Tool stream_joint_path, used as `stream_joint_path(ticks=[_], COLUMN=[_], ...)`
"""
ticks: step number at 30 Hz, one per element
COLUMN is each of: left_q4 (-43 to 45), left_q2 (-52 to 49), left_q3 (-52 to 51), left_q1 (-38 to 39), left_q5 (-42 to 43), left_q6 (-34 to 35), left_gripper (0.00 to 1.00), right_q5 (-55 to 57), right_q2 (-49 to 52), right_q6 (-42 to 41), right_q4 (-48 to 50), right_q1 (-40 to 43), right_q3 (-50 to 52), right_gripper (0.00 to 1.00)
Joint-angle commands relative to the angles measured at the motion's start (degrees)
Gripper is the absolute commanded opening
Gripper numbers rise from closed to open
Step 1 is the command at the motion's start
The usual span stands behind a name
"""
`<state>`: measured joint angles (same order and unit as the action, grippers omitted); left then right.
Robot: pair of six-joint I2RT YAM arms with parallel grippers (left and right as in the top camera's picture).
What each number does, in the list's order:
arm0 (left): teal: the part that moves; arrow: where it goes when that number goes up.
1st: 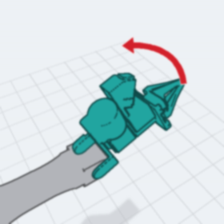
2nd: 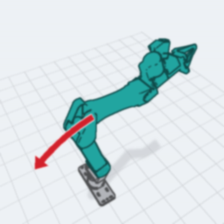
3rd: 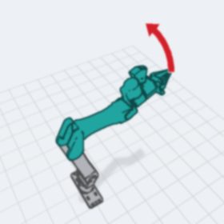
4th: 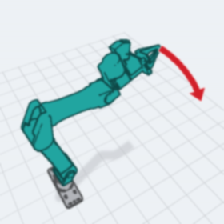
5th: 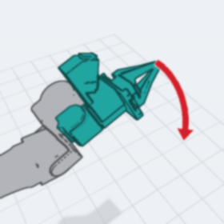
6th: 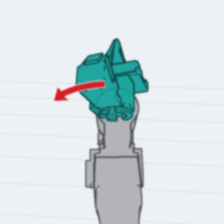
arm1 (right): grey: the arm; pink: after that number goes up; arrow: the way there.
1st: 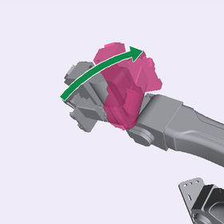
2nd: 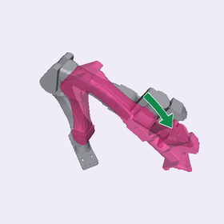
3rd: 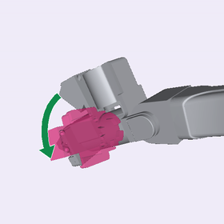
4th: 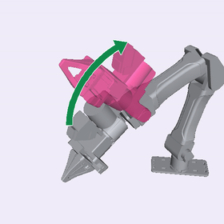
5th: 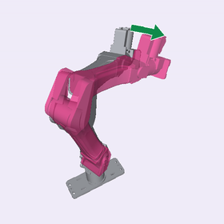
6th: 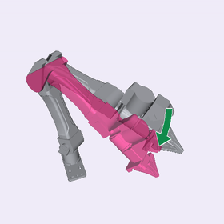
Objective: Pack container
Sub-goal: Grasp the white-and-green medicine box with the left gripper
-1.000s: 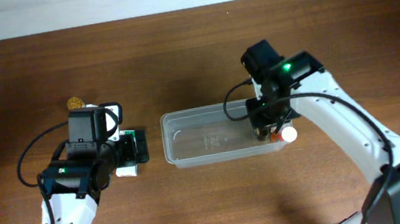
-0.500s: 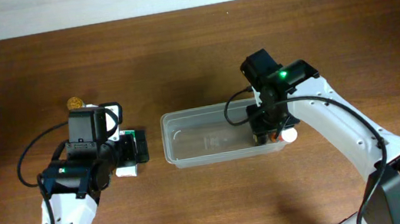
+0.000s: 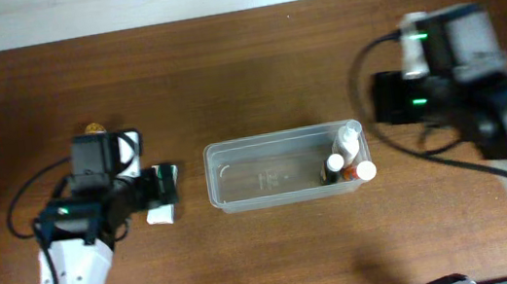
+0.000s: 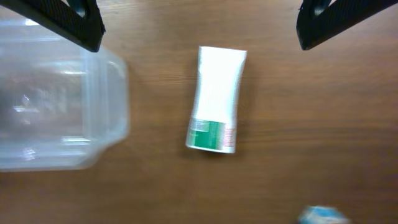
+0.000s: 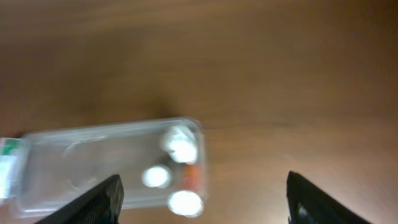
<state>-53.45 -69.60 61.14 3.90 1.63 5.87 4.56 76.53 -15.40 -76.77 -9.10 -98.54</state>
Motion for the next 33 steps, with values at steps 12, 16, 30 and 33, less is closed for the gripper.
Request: stream_joint_path(ticks=[12,16,30,33], left_q4=[2.49,3.67,2.40,0.94], left_q2=[-27.74,-33.29,-37.24,-37.07], left_q3=[4.33,4.33,4.35,5.40], left_q1=[-1.14,0.24,0.46,0.44], left_q5=[0.55,0.57,0.55,0.52], left_q6=[-0.74,-0.72,-0.74,-0.74], left_gripper=[0.99,0.99,0.35,0.36], right_q5=[-1.31,-1.29,-1.29,-1.27], right_q2=[8.24,8.50,8.50,8.50], right_q6=[0.57,0.59,1.64,1.92], right_q4=[-5.55,-4.87,-4.46,-4.46], right_q1=[15.13,15.13,15.13,15.13], right_q3=[4.92,7.13,8.24,8.24], right_gripper=[0.75,0.75,0.75,0.75])
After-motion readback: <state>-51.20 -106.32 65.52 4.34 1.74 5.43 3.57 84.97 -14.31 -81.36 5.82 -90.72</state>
